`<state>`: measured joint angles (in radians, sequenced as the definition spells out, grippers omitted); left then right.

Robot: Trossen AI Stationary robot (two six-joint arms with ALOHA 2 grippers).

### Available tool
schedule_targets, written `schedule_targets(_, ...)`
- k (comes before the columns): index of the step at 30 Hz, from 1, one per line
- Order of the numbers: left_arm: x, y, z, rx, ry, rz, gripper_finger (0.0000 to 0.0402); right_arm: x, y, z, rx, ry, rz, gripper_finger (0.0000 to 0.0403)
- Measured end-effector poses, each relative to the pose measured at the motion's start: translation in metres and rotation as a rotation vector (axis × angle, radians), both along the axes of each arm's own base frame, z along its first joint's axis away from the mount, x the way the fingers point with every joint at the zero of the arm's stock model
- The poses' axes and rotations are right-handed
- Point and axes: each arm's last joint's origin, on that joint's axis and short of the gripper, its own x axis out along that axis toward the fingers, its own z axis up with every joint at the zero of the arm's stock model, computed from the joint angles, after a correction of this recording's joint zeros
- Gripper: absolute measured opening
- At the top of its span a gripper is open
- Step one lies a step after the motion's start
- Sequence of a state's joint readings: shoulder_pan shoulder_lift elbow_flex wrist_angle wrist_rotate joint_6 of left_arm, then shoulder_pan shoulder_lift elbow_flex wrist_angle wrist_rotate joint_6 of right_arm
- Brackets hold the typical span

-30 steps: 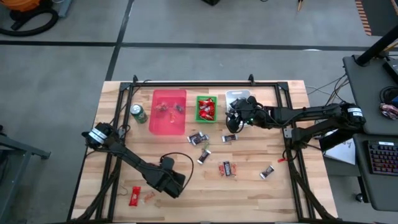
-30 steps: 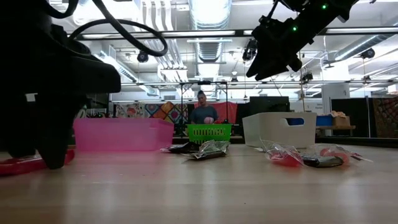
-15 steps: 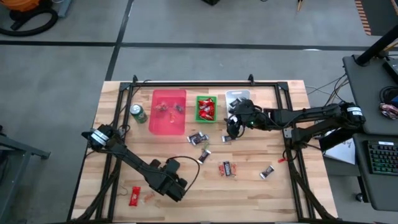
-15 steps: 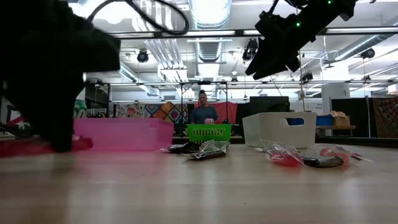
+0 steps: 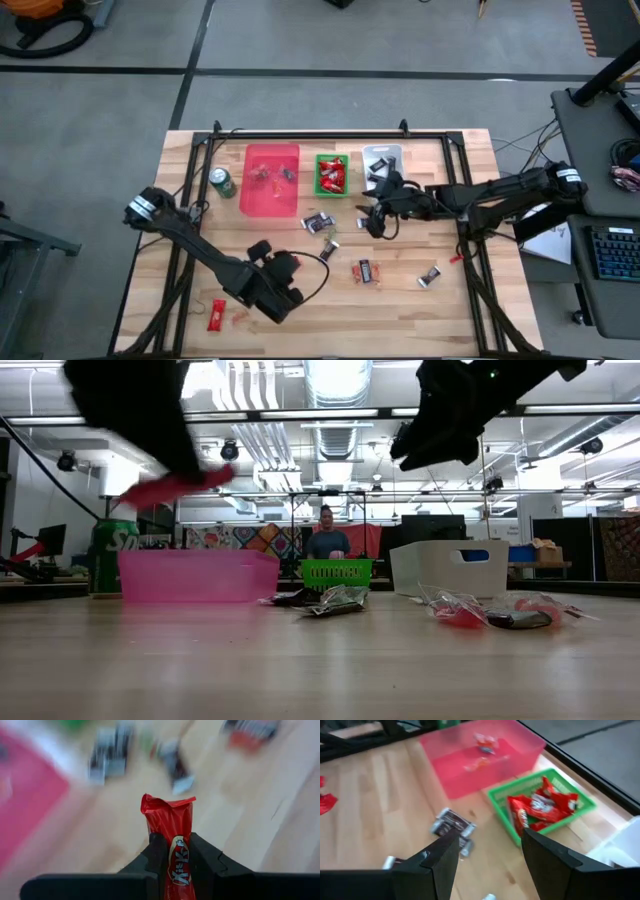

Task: Sort candy
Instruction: Put the red chocolate into the green bin

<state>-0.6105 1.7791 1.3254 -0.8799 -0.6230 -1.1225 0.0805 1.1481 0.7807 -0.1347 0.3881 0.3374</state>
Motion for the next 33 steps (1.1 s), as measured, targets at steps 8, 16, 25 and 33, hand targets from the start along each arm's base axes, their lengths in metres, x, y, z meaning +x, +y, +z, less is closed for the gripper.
schedule_targets(8,0.009,0.026,0.053,0.27,-0.228,-0.183,0.004,0.0,0.023,0.003,0.006,-0.035,0.086,0.0205)
schedule_targets(16,0.03,0.086,0.068,0.388,-0.101,-0.305,0.004,-0.001,0.04,0.005,0.012,-0.067,0.152,0.0205)
schedule_targets(25,0.069,0.164,0.048,0.407,0.03,-0.546,0.004,-0.005,0.057,0.005,0.014,-0.066,0.216,0.0205)
schedule_targets(33,0.089,0.235,0.027,0.429,0.032,-0.592,0.004,-0.009,0.07,0.005,0.037,-0.07,0.257,0.0205)
